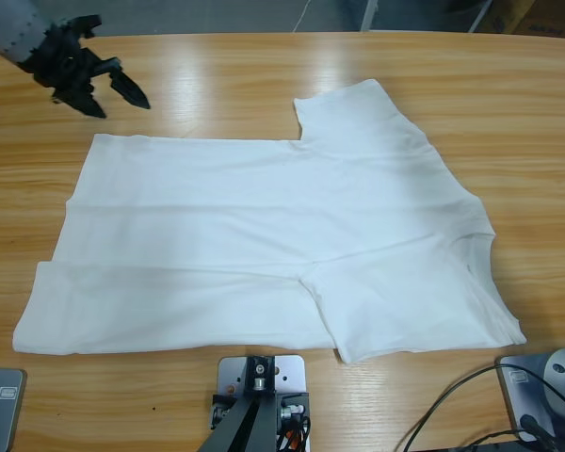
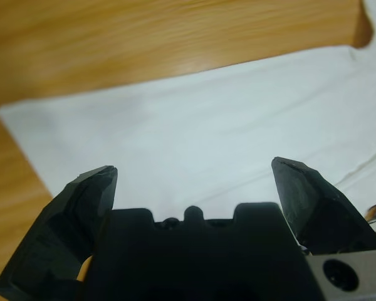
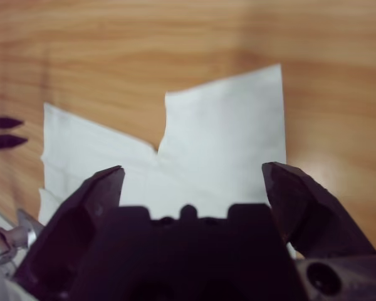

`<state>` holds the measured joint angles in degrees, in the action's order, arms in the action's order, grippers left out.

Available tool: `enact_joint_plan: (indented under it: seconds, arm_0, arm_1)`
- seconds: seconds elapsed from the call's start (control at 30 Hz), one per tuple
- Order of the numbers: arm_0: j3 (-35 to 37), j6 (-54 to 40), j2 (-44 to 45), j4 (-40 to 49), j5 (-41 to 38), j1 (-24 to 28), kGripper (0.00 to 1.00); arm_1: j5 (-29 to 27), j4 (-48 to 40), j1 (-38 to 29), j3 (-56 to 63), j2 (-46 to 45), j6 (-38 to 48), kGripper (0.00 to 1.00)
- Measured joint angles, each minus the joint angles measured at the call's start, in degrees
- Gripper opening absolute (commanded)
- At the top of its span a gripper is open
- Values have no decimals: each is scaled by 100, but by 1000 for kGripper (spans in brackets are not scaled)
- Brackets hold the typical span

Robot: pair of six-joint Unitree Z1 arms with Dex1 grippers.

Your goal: Fold clothes

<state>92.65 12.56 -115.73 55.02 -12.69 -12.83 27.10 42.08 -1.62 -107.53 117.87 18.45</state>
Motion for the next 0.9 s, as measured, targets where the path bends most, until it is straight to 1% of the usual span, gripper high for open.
enact_joint_plan:
  seconds: [0.03, 0.13, 0.17, 0.23, 0.33, 0.37, 0.67, 0.9]
  arm_0:
    - [5, 122, 0, 91, 0, 68, 968]
    - [18, 316, 0, 294, 0, 324, 968]
    - [19, 341, 0, 328, 0, 428, 968]
    - [20, 348, 1, 365, 0, 604, 968]
    - [20, 348, 14, 427, -26, 819, 968]
    - [20, 348, 26, 439, -28, 860, 968]
    - [19, 348, 64, 473, -33, 895, 968]
    - [18, 348, 64, 506, -32, 895, 968]
  arm_1:
    - [106, 93, 32, -292, 327, -47, 766]
    - [427, 444, 207, -1131, 1272, -297, 765]
    - [531, 572, 301, -1358, 1531, -400, 774]
    - [692, 852, 506, -1770, 1969, -615, 885]
    - [841, 1193, 803, -2224, 2464, -874, 889]
    - [849, 1265, 862, -2351, 2609, -922, 862]
    - [858, 1827, 891, -3012, 3270, -1185, 849]
    - [603, 2291, 651, -3637, 3436, -1189, 849]
